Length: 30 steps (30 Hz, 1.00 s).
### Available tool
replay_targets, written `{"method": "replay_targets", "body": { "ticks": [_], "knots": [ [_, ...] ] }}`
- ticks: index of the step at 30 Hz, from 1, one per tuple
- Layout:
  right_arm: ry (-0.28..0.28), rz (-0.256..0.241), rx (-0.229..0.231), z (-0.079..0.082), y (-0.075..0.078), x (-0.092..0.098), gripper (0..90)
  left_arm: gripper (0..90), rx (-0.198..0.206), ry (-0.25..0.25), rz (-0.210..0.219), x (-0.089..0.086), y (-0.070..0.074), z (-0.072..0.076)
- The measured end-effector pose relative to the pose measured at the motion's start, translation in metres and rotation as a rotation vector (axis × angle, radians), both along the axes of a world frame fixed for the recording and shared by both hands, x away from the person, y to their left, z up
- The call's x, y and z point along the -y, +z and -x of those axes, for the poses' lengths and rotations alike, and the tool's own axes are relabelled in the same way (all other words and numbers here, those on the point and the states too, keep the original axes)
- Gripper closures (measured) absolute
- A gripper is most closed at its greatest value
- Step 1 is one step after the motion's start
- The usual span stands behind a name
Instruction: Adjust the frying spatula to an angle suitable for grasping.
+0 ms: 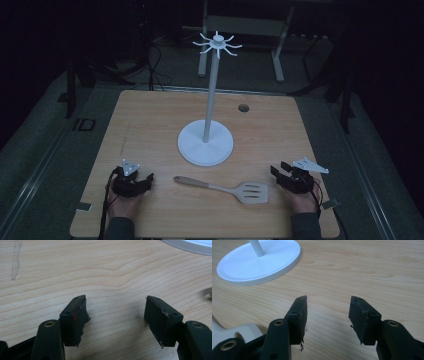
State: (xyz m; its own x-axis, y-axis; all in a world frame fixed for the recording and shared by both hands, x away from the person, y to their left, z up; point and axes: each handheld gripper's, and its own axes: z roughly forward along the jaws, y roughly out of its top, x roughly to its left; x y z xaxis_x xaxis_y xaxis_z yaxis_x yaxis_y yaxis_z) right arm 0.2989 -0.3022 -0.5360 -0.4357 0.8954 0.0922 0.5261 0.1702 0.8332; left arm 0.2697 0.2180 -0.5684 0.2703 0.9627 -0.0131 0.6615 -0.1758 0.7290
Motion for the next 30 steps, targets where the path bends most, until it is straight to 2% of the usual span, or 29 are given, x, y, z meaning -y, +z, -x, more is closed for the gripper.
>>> {"method": "replay_targets", "body": {
  "ticks": [4, 6, 11, 15, 18, 24, 28, 30],
  "knots": [
    [0.006, 0.011, 0.000, 0.000, 0.000, -0.002, 49.1, 35.3, 0.005, 0.001, 0.005, 0.000, 0.001, 0.001],
    [0.033, 0.028, -0.005, 0.000, 0.003, -0.007, 49.6, 35.3, 0.009, 0.002, 0.003, -0.001, 0.001, 0.001],
    [0.059, 0.042, -0.006, 0.001, 0.006, -0.011, 50.5, 35.2, 0.014, 0.005, 0.009, -0.001, 0.002, 0.001],
    [0.107, 0.060, 0.006, 0.003, 0.016, -0.019, 50.4, 35.2, 0.018, 0.004, 0.011, -0.001, 0.003, 0.002],
    [0.168, 0.054, 0.011, 0.004, 0.024, -0.025, 49.8, 35.0, 0.004, 0.001, 0.016, -0.001, 0.003, 0.003],
    [0.270, 0.100, -0.009, 0.002, 0.035, -0.042, 50.4, 34.9, 0.012, -0.007, 0.024, 0.000, 0.005, 0.005],
    [0.325, 0.115, -0.012, -0.003, 0.047, -0.057, 52.8, 35.0, 0.012, -0.008, 0.027, -0.001, 0.006, 0.006],
    [0.332, 0.118, -0.011, -0.005, 0.050, -0.061, 53.3, 35.0, 0.006, -0.014, 0.022, -0.001, 0.006, 0.006]
  ]
}}
